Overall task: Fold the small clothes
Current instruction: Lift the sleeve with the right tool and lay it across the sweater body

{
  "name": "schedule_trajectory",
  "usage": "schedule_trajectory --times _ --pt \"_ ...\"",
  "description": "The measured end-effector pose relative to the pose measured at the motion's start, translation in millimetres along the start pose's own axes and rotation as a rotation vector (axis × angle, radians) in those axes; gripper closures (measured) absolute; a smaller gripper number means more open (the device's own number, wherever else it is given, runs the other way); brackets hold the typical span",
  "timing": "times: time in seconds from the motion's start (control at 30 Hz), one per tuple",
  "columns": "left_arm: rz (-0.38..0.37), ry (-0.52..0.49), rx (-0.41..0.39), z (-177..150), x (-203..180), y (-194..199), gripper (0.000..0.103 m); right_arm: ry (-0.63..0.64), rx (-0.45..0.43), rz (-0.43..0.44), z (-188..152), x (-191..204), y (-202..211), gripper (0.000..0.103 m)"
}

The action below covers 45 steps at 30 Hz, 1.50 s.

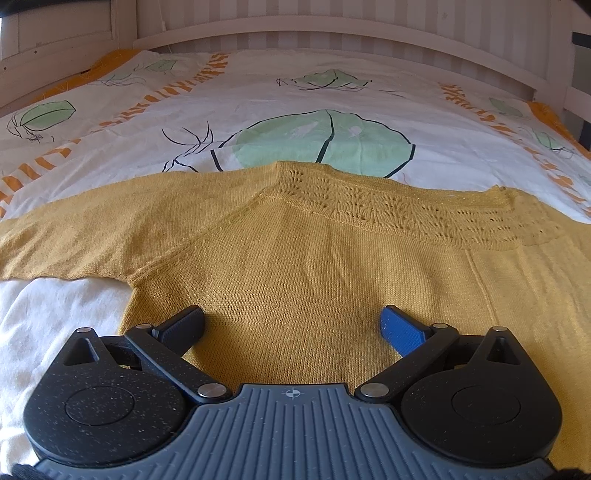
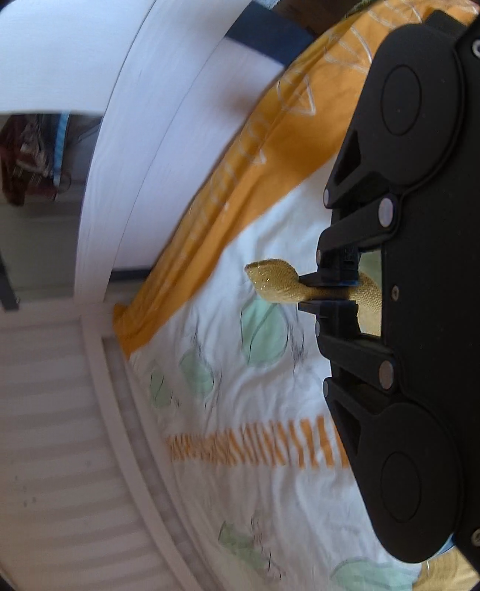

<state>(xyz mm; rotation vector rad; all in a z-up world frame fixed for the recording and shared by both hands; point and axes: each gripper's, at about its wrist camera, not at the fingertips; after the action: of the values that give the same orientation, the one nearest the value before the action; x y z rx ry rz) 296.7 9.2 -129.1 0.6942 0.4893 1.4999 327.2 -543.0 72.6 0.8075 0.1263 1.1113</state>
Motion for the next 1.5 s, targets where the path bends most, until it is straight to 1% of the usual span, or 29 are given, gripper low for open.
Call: schedule_trajectory --times 0.13,0.23,0.27,0.3,0.33,0.53,0.63,0.8,0.87,0.97,1.03,1.07,1.1,1.17,1.2,1.23,1.27,1.3,1.37,1.43,1.47,1.5 --pt "-0.039 -0.011 0.037 6 6 1 0.001 0.066 0.022 0.127 -19 60 13 0.092" --pt "-0.059 -0.048 0.072 9 10 8 0.004 0.102 0.059 0.224 -41 103 17 0.092" --pt "-0.061 -0.058 0.072 9 13 13 0.010 0.122 0.070 0.252 -51 119 18 0.092" --pt "-0.061 -0.067 0.075 9 17 17 0.013 0.136 0.081 0.283 -60 134 20 0.091" --pt "-0.058 -0.069 0.079 8 22 21 0.013 0.149 0.097 0.319 -69 149 21 0.091" --pt "-0.077 0.011 0.109 -2 72 46 0.013 0.233 0.178 0.477 -136 234 26 0.091" --pt "-0.058 0.038 0.111 -9 96 57 0.014 0.251 0.227 0.547 -173 270 24 0.091" --pt "-0.044 0.064 0.114 -15 129 70 0.014 0.261 0.299 0.590 -236 318 16 0.091" --pt "-0.036 0.063 0.114 -18 137 74 0.014 0.274 0.308 0.583 -261 333 16 0.091" --pt "-0.026 0.061 0.117 -20 146 75 0.014 0.285 0.329 0.573 -292 346 8 0.091" --pt "-0.022 0.065 0.121 -22 151 75 0.014 0.301 0.328 0.562 -308 353 4 0.088" --pt "-0.024 0.068 0.122 -22 152 74 0.014 0.306 0.323 0.568 -314 353 3 0.082" --pt "-0.027 0.070 0.124 -23 154 75 0.014 0.307 0.319 0.576 -321 352 2 0.079" --pt "-0.032 0.069 0.123 -23 155 75 0.014 0.306 0.307 0.594 -328 348 1 0.079" --pt "-0.035 0.066 0.119 -22 155 76 0.014 0.311 0.294 0.598 -330 348 1 0.075" --pt "-0.039 0.061 0.115 -22 154 77 0.014 0.316 0.274 0.602 -330 344 3 0.068" --pt "-0.042 0.058 0.111 -21 153 77 0.014 0.323 0.251 0.606 -329 340 6 0.054" --pt "-0.050 0.056 0.105 -19 151 78 0.014 0.330 0.230 0.611 -327 335 10 0.045" --pt "-0.068 0.055 0.096 -13 147 77 0.014 0.345 0.182 0.615 -323 324 19 0.041" --pt "-0.088 0.053 0.095 -5 140 75 0.014 0.363 0.137 0.596 -319 309 28 0.036" --pt "-0.100 0.050 0.095 -2 136 74 0.014 0.369 0.120 0.591 -318 300 32 0.027" --pt "-0.111 0.045 0.094 2 132 72 0.014 0.375 0.104 0.585 -317 290 37 0.022"
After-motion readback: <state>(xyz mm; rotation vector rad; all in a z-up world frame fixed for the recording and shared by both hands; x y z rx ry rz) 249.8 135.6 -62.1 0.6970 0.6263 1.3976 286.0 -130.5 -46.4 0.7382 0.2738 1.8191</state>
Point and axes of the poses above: each gripper's, at about its wrist camera, not at the fingertips, and y roughly against the way its jaws point, x to its left, z to its top, and after that the axes turned 10 degrees about -y, right-handed
